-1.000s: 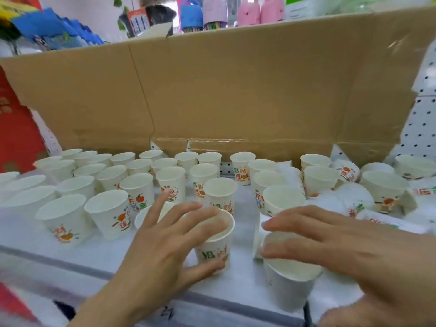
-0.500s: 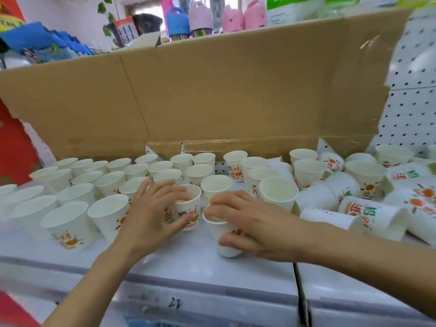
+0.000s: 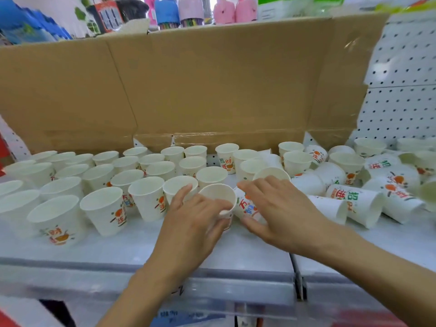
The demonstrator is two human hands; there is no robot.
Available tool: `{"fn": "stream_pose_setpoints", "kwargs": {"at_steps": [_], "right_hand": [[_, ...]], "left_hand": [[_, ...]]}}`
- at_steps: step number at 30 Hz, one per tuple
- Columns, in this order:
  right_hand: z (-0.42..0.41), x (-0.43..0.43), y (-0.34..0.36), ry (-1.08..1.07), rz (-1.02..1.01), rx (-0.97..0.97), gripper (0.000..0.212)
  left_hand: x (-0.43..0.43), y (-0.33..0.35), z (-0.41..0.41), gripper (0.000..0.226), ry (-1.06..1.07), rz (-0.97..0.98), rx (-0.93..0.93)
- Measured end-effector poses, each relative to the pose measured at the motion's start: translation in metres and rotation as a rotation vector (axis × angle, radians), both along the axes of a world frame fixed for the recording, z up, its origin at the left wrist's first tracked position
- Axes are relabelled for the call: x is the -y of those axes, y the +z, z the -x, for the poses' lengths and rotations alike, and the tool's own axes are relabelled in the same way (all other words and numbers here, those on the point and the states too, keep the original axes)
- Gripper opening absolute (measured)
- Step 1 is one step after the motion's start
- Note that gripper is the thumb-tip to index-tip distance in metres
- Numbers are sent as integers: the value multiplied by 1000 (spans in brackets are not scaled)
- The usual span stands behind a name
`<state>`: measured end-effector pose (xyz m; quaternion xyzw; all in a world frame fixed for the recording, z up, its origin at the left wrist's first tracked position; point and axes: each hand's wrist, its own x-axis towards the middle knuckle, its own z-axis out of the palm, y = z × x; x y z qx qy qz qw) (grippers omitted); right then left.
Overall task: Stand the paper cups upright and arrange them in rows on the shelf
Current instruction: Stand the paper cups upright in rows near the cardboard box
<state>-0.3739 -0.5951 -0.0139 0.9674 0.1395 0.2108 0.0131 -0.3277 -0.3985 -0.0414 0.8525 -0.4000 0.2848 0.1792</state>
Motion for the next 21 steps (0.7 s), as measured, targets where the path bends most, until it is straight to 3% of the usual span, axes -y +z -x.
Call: {"fn": "stream_pose_setpoints", "kwargs": {"at_steps": [3,7,12,14,17,21], "right_hand": [[-6,-7,-2,-108,132,10,65],[-15,-16,-8,-185,131,24,73],[-12,-21,-18,-231,83,42,76],[-1,-17,-19,-204,-105,117,75],[22,-12,-19,-81,-562,257,74],[46,-8,-30,112,-642,255,74]], "left_hand": [[-16,6,-4,27,59,-55,48],[-28,14,-6,14,153,-90,46],[-24,12,9,48,107,49,44],[-11,13,34,55,-6,291,-65],[19,9,70,74,-147,612,-377],[59,9,79,98,-191,878,-748]]}}
